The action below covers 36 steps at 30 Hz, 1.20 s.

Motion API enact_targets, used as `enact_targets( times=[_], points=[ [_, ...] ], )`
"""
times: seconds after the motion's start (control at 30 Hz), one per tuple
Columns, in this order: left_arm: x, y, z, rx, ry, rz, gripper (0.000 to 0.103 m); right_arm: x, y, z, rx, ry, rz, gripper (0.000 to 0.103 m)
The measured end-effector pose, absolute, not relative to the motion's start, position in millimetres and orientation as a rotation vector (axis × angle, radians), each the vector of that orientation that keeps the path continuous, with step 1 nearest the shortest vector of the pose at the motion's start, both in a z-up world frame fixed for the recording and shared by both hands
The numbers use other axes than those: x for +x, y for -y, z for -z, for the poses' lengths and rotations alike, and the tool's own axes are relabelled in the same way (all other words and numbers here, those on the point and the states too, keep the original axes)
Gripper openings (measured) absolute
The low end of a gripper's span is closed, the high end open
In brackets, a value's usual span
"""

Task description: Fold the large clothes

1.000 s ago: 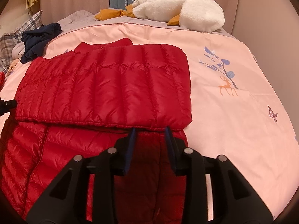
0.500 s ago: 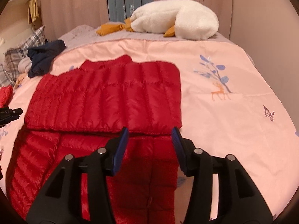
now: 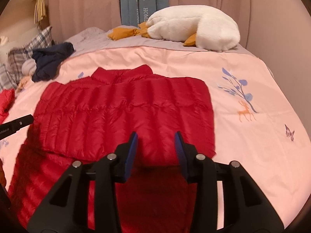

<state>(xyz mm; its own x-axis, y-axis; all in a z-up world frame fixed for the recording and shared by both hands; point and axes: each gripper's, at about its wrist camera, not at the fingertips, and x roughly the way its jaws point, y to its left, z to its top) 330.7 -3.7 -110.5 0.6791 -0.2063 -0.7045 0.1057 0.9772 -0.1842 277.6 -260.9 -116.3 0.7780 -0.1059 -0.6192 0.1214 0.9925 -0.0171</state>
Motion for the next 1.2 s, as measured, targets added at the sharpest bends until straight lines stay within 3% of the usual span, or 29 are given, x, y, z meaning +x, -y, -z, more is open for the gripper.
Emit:
enact_targets(
  times=[0.37, 0.73, 0.97, 1.2],
  points=[
    [352.4, 25.2, 146.5, -0.045, -0.898, 0.178, 0.034, 304.9, 265.8, 149.5, 0.045, -0.795, 0.111, 0.036],
    [355.2, 25.2, 149.9, -0.014, -0.919, 0.18, 0.034, 298.6, 276.9, 113.8, 0.119, -0.702, 0.105, 0.036],
    [355.8, 28.4, 150.7, -0.001, -0.919, 0.177, 0.034, 334.0, 300.4, 133.3, 0.245, -0.803, 0.168, 0.036],
    [358.1, 26.4, 153.5, -0.009, -0.926, 0.185, 0.034, 341.8, 286.9, 140.7, 0.14, -0.853, 0.205, 0.035]
  ],
)
